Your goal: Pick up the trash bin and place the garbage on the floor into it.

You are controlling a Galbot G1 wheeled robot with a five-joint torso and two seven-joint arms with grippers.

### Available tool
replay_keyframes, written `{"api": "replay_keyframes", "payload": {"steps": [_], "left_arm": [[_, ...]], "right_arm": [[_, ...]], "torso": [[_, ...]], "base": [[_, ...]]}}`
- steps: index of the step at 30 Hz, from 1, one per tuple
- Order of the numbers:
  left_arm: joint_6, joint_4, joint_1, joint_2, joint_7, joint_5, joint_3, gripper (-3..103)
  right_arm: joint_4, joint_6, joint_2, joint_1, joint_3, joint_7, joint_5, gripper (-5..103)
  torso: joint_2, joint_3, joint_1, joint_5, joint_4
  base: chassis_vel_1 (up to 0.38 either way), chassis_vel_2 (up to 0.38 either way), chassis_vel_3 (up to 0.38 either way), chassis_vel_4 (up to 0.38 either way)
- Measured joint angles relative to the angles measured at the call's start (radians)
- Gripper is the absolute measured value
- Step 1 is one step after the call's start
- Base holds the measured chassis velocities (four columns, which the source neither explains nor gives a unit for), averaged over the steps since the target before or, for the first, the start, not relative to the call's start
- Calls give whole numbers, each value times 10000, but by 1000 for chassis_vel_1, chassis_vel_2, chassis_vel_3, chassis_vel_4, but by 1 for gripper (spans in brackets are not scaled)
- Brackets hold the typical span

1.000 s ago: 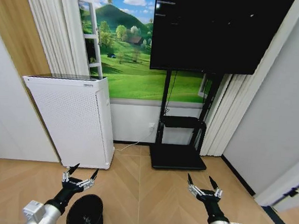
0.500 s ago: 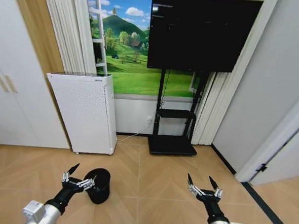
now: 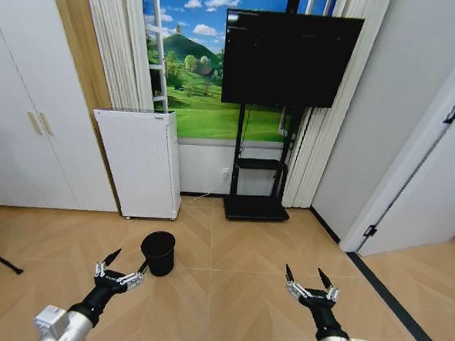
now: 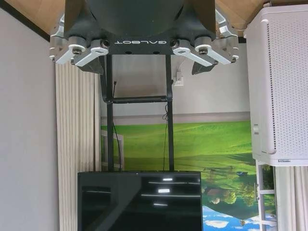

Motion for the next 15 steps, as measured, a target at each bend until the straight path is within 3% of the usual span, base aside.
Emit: {"api": "replay_keyframes", "payload": {"steps": [15], "left_arm": [[0, 0, -1, 1, -1, 0, 0, 100]], "right_arm": [[0, 0, -1, 14, -1, 0, 0, 100]], "torso": [[-8, -2, 4, -1, 1]], "base": [[5, 45, 5, -44]]}}
